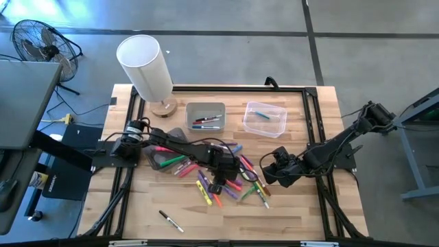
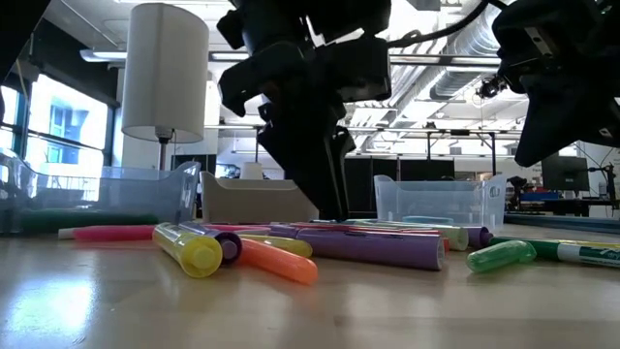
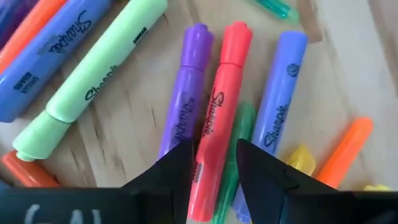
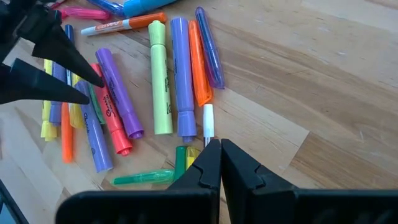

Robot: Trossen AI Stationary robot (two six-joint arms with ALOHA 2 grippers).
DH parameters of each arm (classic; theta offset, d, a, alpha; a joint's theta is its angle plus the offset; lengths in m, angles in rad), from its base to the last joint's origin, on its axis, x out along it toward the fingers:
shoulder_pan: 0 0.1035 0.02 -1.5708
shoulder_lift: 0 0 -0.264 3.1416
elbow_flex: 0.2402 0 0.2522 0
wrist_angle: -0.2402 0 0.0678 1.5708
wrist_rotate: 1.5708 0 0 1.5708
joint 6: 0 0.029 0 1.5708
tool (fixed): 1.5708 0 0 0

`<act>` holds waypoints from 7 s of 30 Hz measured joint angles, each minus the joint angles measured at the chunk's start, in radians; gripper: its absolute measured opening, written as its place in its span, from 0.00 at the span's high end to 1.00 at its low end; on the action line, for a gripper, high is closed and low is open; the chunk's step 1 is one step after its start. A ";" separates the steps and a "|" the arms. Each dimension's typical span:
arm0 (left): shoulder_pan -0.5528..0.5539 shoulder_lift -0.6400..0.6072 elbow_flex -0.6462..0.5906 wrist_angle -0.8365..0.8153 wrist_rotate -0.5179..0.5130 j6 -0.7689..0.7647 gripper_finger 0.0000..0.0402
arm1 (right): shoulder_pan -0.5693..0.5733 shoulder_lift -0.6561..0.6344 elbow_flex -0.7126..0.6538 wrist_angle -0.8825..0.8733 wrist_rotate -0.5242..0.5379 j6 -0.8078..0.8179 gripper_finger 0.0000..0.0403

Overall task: Pick & Place Markers
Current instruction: Put the orange highlighter pen into the black bin, then put the brown marker pen into the white bin

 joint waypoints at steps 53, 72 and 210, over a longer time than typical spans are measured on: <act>0.039 -0.075 -0.022 -0.002 -0.161 -0.055 0.86 | 0.000 0.000 0.000 -0.007 0.009 -0.268 1.00; 0.179 -0.475 -0.215 -0.292 -0.170 -0.403 0.86 | -0.059 0.000 0.000 -0.061 0.058 -0.498 1.00; 0.037 -1.111 -0.897 0.137 -0.166 -0.616 1.00 | -0.478 0.460 0.878 -0.339 -0.084 -1.052 0.97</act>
